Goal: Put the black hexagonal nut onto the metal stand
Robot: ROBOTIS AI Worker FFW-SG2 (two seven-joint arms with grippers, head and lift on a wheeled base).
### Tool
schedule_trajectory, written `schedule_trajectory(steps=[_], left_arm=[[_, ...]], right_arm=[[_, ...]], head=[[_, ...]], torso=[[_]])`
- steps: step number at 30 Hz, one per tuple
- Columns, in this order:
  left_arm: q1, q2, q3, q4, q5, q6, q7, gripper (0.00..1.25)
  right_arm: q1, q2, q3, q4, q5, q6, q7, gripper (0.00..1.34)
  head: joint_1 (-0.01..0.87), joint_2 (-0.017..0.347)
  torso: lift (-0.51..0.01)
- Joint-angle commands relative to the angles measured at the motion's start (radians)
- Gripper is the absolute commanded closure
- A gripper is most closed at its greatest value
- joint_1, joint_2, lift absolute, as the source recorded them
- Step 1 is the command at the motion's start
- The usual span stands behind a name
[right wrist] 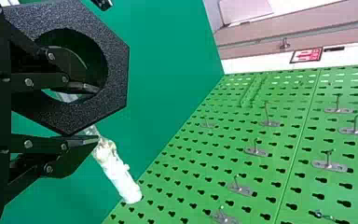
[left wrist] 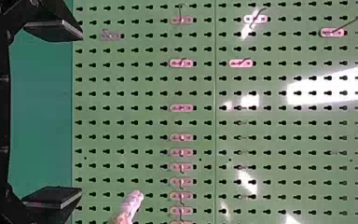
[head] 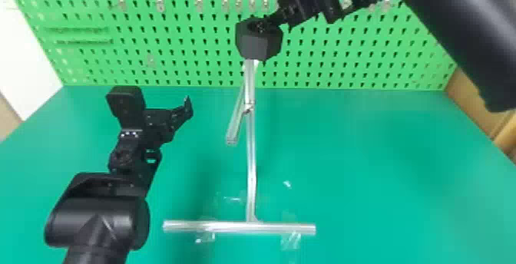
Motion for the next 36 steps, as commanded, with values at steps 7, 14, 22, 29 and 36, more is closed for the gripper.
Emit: schedule_trajectory(steps=[7,14,22,29,36], left_arm=[[0.003,0.0,0.0,0.001,0.0,0.001,0.0,0.11],[0.003,0.0,0.0,0.001,0.0,0.001,0.0,0.11],[0.003,0.0,0.0,0.001,-0.002,0.001,0.001,0.11],[0.004,0.0,0.0,0.001,-0.002,0.001,0.001,0.11],[0.006,0.0,0.002,0.001,0.002,0.001,0.0,0.11]], right_arm=[[0.005,0.003,0.001,0.011,-0.003,-0.007,-0.002,1.02],[0.01,0.006,0.005,0.02,-0.019,-0.012,-0.003,1.02],[0.01,0.007,0.014,0.02,-0.052,-0.013,-0.035,1.02],[0.013,0.004,0.027,0.02,-0.092,-0.012,-0.064,1.02],[0.0,-0.005,0.059,0.02,-0.093,-0.012,-0.064,1.02]], head=[[0.693,0.081],[0.693,0.081],[0.693,0.081],[0.693,0.081],[0.693,0.081]], torso=[[-0.001],[-0.001],[-0.001],[-0.001],[-0.001]])
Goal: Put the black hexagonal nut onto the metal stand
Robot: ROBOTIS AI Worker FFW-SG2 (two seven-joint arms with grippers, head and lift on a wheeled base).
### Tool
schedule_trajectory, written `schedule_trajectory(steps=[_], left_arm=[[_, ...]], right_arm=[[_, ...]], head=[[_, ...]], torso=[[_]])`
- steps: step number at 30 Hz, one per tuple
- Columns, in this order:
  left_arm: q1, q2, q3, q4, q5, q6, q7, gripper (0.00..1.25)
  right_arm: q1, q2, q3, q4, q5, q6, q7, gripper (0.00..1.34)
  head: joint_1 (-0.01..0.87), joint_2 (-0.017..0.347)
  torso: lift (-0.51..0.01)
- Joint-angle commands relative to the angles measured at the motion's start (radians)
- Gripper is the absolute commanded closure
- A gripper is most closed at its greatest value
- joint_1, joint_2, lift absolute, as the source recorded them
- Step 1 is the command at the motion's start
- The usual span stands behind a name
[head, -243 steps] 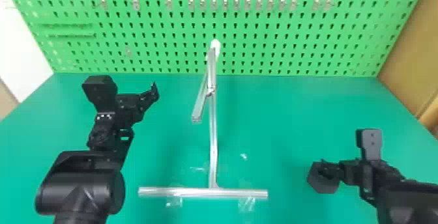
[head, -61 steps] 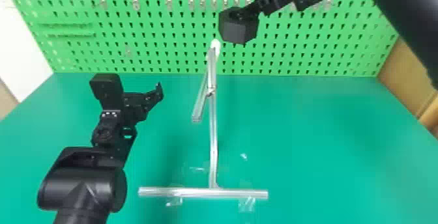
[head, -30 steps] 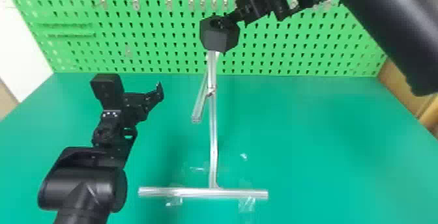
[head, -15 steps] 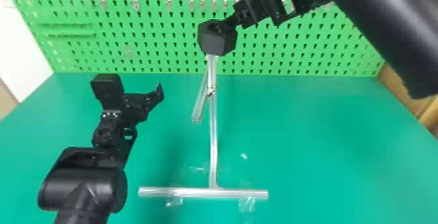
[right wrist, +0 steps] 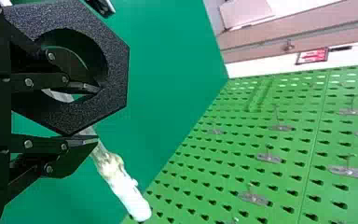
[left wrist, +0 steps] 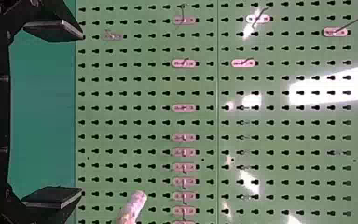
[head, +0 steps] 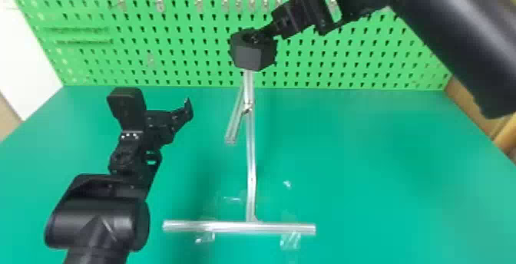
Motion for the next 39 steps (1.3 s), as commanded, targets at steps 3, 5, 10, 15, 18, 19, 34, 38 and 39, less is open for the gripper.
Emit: schedule_trajectory(steps=[3,5,10,15,18,19,34,38,39], left_arm=[[0.003,0.0,0.003,-0.002,0.002,0.0,0.001,0.11],[0.005,0.002,0.003,-0.002,0.002,0.0,0.0,0.11],[0.003,0.002,0.001,-0.002,0.002,0.0,0.0,0.11],[0.001,0.002,0.001,-0.002,0.002,0.0,0.0,0.11],[0.003,0.003,0.001,-0.002,0.002,0.0,0.0,0.11],[0.003,0.002,0.001,-0.002,0.002,0.0,0.001,0.11],[0.001,0.003,0.001,-0.002,0.004,0.0,0.0,0.11],[0.003,0.005,0.0,-0.002,0.004,0.0,0.0,0.11],[0.003,0.005,0.0,-0.002,0.004,0.0,0.0,0.11]], right_arm=[[-0.009,-0.012,0.027,0.0,-0.001,0.001,0.0,1.02],[-0.009,-0.013,0.029,0.0,-0.001,0.001,0.0,1.02],[-0.014,-0.015,0.042,0.0,-0.004,0.001,0.0,1.02],[-0.014,-0.016,0.046,0.0,-0.005,0.001,0.0,1.02],[-0.014,-0.016,0.049,0.0,-0.005,0.001,0.0,1.02],[-0.014,-0.018,0.049,0.0,-0.005,0.001,0.0,1.02],[-0.018,-0.016,0.065,0.0,-0.008,0.001,0.0,1.02],[-0.017,-0.016,0.065,0.0,-0.011,0.001,0.0,1.0],[-0.017,-0.016,0.065,0.001,-0.013,0.001,0.0,0.99]], head=[[0.693,0.081],[0.693,0.081],[0.693,0.081],[0.693,0.081],[0.693,0.081],[0.693,0.081],[0.693,0.081],[0.693,0.081],[0.693,0.081]], torso=[[-0.001],[-0.001],[-0.001],[-0.001],[-0.001],[-0.001],[-0.001],[-0.001],[-0.001]])
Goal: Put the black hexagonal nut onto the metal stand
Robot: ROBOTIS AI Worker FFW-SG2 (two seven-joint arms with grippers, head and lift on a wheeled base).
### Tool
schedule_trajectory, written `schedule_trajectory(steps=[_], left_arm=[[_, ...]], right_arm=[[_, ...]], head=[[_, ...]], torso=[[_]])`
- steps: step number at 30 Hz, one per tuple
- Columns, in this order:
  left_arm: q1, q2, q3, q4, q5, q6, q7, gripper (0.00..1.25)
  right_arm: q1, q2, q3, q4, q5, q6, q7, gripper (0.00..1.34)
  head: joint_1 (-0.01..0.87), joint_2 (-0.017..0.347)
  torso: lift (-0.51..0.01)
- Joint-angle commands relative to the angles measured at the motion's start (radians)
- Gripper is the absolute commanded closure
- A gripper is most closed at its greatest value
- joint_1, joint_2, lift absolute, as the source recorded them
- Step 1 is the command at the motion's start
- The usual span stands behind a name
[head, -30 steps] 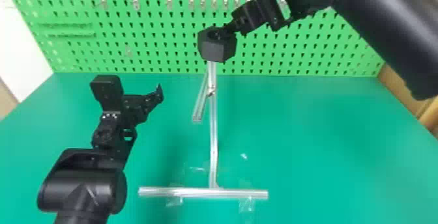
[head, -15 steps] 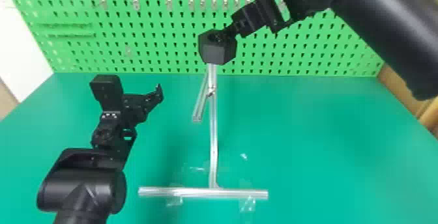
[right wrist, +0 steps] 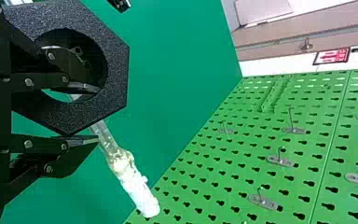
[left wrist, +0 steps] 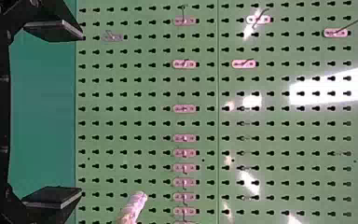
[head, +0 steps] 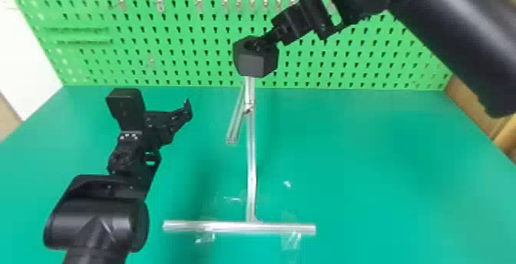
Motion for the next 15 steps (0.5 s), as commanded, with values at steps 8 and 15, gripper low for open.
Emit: schedule_trajectory(steps=[8,15], left_arm=[[0.0,0.002,0.001,0.0,0.001,0.0,0.0,0.11],[0.0,0.002,0.001,0.0,0.001,0.0,0.0,0.11]], right_arm=[[0.003,0.0,0.0,0.012,-0.023,-0.004,0.0,0.68],[0.004,-0.002,0.0,0.017,-0.029,-0.007,0.0,0.24]], head=[[0.693,0.081],[0.693,0.081]], torso=[[-0.001],[-0.001]])
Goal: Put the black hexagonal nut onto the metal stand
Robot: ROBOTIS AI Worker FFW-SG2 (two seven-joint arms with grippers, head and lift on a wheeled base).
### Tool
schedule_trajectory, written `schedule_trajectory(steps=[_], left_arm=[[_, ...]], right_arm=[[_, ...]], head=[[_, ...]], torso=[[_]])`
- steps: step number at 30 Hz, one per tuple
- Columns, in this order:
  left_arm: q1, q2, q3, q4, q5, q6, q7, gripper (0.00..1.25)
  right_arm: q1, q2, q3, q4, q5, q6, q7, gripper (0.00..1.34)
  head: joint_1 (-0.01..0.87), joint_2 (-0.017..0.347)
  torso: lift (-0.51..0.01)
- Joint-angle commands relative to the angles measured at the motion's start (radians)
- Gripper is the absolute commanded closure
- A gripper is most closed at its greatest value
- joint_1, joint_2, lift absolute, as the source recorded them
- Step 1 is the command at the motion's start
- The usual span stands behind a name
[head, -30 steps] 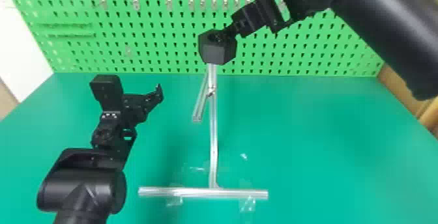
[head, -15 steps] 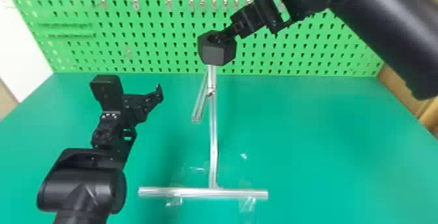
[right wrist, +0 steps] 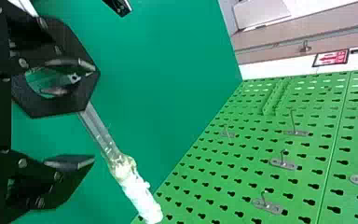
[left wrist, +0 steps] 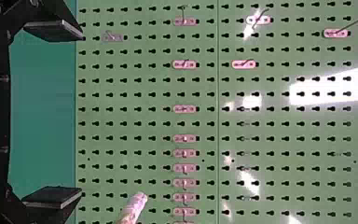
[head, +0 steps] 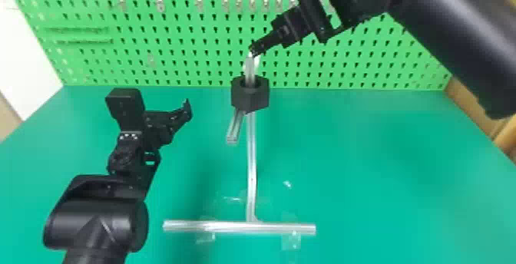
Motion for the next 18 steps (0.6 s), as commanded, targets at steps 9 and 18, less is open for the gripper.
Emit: schedule_trajectory(steps=[9,18], left_arm=[[0.0,0.0,-0.002,0.001,0.0,0.0,0.0,0.11],[0.0,0.0,-0.003,0.0,0.0,0.0,0.001,0.11]], right_arm=[[0.002,-0.001,0.0,0.004,-0.008,-0.008,0.0,0.07],[0.002,-0.001,-0.048,0.004,-0.002,-0.006,0.0,0.07]], head=[[0.693,0.081],[0.693,0.081]], torso=[[-0.001],[-0.001]])
